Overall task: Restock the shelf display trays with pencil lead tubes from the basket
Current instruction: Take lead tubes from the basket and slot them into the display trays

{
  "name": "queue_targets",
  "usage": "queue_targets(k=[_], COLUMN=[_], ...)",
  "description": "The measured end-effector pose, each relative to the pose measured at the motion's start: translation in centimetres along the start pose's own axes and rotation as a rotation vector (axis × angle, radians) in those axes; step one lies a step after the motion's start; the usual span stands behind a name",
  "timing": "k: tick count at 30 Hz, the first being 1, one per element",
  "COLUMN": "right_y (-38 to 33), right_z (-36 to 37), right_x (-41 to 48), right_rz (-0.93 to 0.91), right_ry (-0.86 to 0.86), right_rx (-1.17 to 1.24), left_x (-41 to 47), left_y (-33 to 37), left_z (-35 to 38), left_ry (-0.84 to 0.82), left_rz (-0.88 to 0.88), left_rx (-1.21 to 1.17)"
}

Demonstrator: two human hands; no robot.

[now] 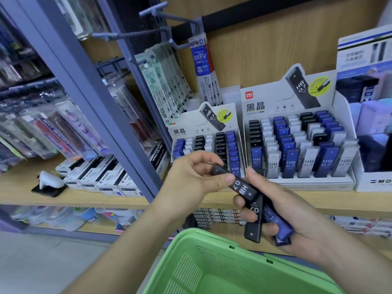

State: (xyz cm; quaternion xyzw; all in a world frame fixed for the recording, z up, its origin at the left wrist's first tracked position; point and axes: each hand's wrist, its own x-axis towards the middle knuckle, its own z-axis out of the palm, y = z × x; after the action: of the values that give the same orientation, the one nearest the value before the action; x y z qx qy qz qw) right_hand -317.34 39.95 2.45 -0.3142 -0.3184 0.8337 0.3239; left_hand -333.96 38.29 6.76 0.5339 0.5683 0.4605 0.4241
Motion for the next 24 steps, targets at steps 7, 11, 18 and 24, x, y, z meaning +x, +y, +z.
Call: queue_targets(k=[7,11,18,24], right_y=[0.2,0.4,0.4,0.0], right_z=[-0.2,0.2,0.5,-0.4], right_x=[0.7,0.9,1.1,1.0], right_rz=[-0.11,-0.169,-0.109,-0.076], right_ry=[0.115,0.142,0.093,0.059], right_rx=[-0.079,-0.204,-0.164,-0.082], left_x=[-0.8,-1.1,-0.2,5.4], left_y=[-0.2,-0.3,1.3,2.6], left_z=[-1.0,-1.0,-2.2,-7.0], left_ry=[-0.119,-0.191,0.044,0.218], left_rz=[-0.104,-0.029,0.228,0.208], left_rx=[0.097,0.405,0.691,1.121])
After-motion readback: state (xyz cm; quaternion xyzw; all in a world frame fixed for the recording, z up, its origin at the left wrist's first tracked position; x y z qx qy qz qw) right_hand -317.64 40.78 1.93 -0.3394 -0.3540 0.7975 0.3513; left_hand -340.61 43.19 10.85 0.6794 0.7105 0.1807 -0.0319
